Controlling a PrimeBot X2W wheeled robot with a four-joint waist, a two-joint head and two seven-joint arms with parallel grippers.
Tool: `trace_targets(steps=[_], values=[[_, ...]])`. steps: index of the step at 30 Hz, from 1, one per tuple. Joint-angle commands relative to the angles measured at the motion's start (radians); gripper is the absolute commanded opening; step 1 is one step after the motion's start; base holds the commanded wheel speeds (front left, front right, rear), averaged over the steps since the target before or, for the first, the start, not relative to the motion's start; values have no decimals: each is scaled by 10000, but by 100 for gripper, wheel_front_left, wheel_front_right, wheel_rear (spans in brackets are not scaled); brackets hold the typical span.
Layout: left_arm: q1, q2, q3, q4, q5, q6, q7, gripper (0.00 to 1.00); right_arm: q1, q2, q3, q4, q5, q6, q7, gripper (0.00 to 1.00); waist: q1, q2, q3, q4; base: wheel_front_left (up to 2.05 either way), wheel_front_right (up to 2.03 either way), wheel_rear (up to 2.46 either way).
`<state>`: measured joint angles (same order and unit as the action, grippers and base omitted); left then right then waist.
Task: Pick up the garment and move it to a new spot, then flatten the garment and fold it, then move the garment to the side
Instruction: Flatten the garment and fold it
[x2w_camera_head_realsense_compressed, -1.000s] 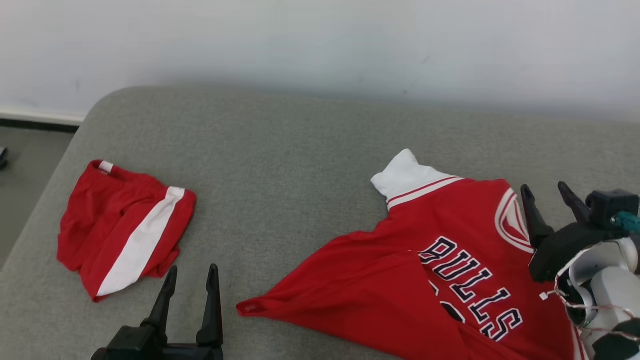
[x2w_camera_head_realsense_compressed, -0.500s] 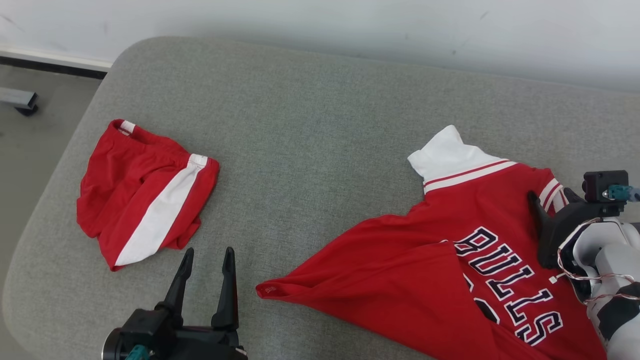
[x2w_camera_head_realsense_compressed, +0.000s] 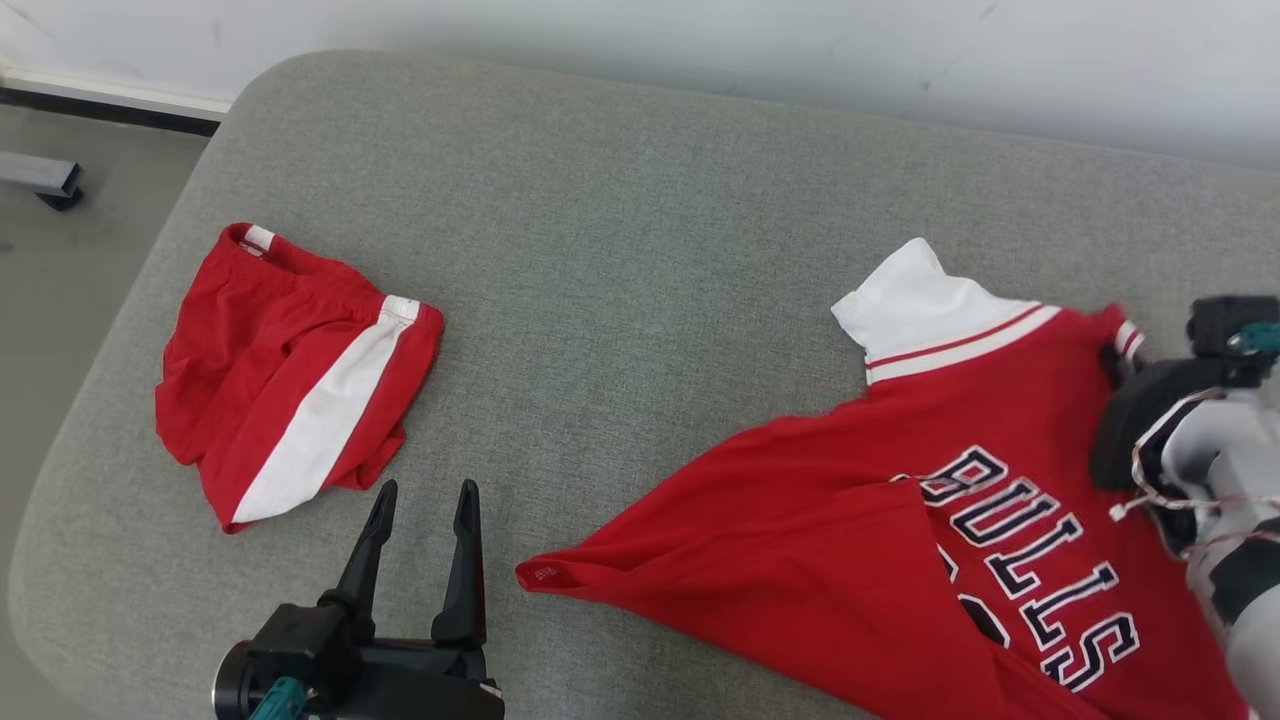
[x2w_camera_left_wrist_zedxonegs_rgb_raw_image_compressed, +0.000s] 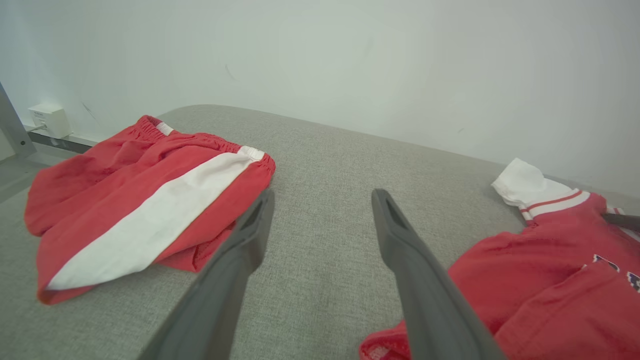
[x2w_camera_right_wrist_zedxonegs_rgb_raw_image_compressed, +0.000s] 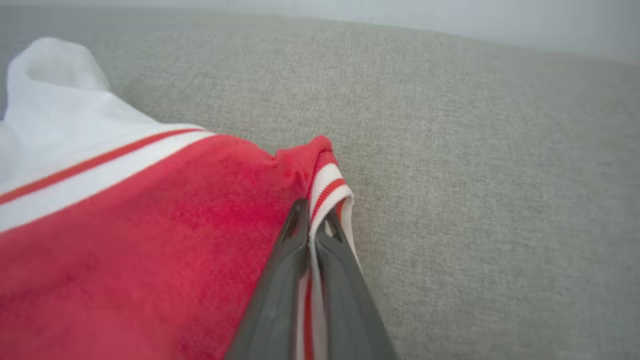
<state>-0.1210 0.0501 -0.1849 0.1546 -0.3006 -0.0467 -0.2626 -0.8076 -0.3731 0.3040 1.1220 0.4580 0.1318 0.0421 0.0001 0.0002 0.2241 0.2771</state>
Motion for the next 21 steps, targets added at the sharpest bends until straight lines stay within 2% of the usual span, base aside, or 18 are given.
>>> trace_targets(steps=[1, 8, 11, 12, 13, 14, 21], values=[[-28, 4, 20, -7, -23, 23, -34, 100, -289, -195, -41, 2, 129, -20, -252, 0, -1, -2, 1, -28, 0, 0, 0], [-52, 4, -27, 19, -3, 30, -34, 100, -1383, -959, -741, 424, 310, -20, -1782, 0, -1, -2, -60, -83, 0, 0, 0], [-69, 4, -42, 51, -21, 15, -34, 100, -1577, -978, -1001, 922, 342, -20, -2051, 0, -1, -2, -91, -79, 0, 0, 0], [-53, 6, -32, 62, -21, 6, -34, 100, -1557, -926, -995, 1050, 345, -20, -1925, 20, -1, -2, -102, -84, 0, 0, 0], [-23, 4, -17, 62, -18, 4, -34, 100, -1521, -894, -959, 1128, 327, -20, -1830, 90, -1, -2, -121, -102, 0, 0, 0], [12, 4, 3, 62, -15, 10, -34, 100, -1499, -891, -935, 1165, 324, -20, -1842, 100, -1, -2, -139, -127, 0, 0, 0], [324, 4, 208, 114, 178, -34, -34, 100, -803, -520, -491, 797, 387, -20, -2673, 100, -1, -2, -677, -521, 0, 0, 0]])
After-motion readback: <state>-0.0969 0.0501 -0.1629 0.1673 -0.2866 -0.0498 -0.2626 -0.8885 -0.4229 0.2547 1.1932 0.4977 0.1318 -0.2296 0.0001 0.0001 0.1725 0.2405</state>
